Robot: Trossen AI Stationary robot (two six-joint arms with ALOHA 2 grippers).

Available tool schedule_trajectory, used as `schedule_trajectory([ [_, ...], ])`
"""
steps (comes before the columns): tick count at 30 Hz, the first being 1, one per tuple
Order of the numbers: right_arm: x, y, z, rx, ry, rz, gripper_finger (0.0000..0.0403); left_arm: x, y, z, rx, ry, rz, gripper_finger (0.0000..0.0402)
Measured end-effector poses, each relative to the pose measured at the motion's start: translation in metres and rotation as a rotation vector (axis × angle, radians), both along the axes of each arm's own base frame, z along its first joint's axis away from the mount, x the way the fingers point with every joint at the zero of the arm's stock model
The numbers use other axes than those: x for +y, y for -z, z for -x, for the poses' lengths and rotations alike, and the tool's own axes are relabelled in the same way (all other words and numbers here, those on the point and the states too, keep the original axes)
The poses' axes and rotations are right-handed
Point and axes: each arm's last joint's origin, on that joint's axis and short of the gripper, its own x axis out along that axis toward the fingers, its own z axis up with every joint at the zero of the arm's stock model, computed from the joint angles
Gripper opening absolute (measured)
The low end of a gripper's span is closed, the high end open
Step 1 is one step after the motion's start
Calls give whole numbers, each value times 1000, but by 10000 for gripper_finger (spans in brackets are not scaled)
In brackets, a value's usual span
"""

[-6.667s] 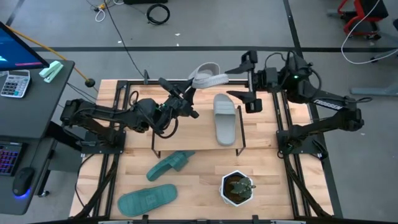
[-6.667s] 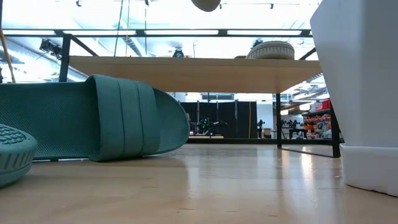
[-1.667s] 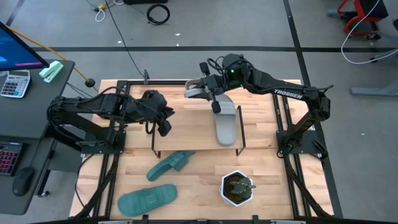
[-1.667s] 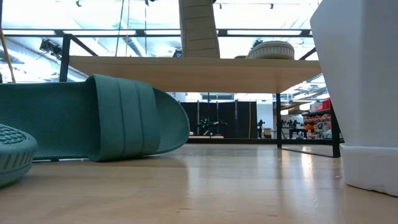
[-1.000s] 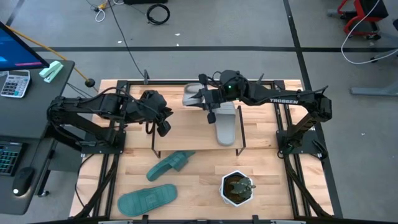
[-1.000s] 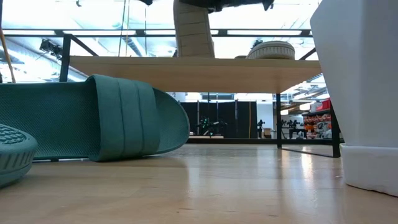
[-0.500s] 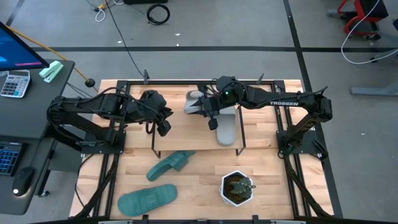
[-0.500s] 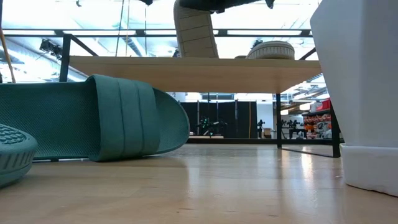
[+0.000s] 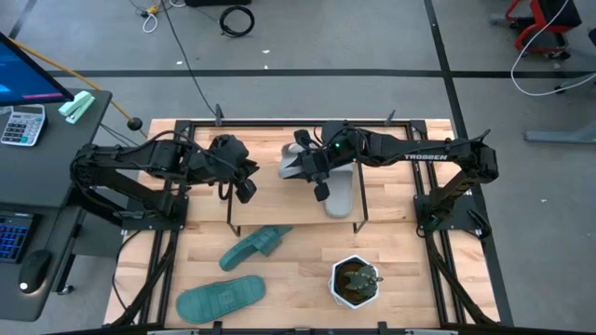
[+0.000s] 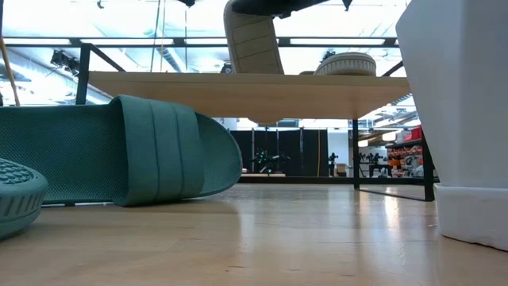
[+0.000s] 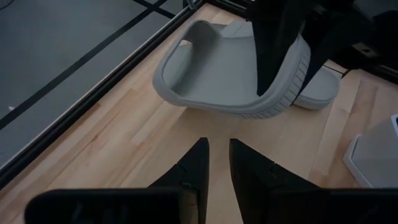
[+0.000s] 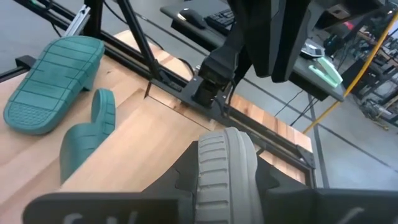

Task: Pick and place slides into the shelf
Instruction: Put the gray slide on the shelf

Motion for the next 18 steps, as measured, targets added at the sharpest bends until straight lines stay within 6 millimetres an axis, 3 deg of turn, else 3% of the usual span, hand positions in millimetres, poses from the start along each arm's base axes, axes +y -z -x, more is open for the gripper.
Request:
schedule_trajectory([
  [9, 6, -4, 6, 20, -9, -12, 66, 0, 1, -2, 15, 8, -24, 70],
  [18, 12, -11, 11, -74, 18, 14, 66, 0, 4, -4, 31, 8, -28, 75],
])
